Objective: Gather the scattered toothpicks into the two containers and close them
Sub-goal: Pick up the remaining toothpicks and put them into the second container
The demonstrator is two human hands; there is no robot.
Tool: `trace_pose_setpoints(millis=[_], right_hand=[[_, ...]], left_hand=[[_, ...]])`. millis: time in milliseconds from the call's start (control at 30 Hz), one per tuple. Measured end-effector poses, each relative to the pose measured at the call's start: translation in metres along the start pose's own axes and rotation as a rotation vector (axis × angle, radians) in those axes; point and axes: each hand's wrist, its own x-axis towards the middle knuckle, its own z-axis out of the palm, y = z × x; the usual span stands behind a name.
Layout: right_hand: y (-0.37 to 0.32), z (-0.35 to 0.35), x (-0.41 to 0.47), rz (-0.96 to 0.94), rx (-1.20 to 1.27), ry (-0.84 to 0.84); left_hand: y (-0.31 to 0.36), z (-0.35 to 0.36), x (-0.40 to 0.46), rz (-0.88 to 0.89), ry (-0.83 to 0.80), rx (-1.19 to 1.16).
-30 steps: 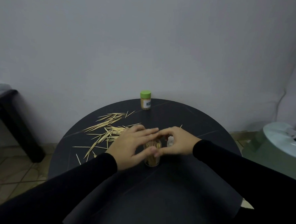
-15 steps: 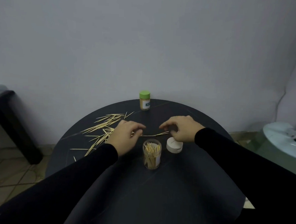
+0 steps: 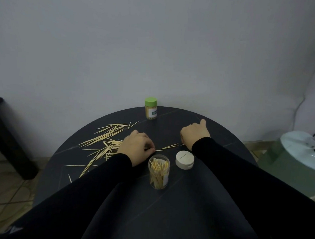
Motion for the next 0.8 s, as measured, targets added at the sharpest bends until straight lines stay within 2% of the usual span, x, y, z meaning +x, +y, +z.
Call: trace_pose_setpoints(millis=[100, 200, 300, 500, 800], right_hand=[[-0.004, -0.001, -0.001, -0.067, 0.019, -0.021], [-0.007, -0.008, -0.003, -0.178, 0.198, -0.043], [-0.014, -0.014, -0.006, -0.262, 0.256, -0.071], [-0.022, -0.019, -0.004, -0.270, 0.324, -0.072], [-0.031, -0.018, 0.002, -0.235, 0.246, -0.104]], left_hand=[[-0.005, -0.003, -0.005, 0.060, -0.010, 0.033], [-0.016, -0.009, -0.011, 0.099, -0.041, 0.069], [-0.028, -0.016, -0.017, 0.093, -0.059, 0.087], [-0.034, -0.018, -0.025, 0.013, -0.089, 0.128], [-0.017, -0.014, -0.020, 0.062, -0.052, 0.208]])
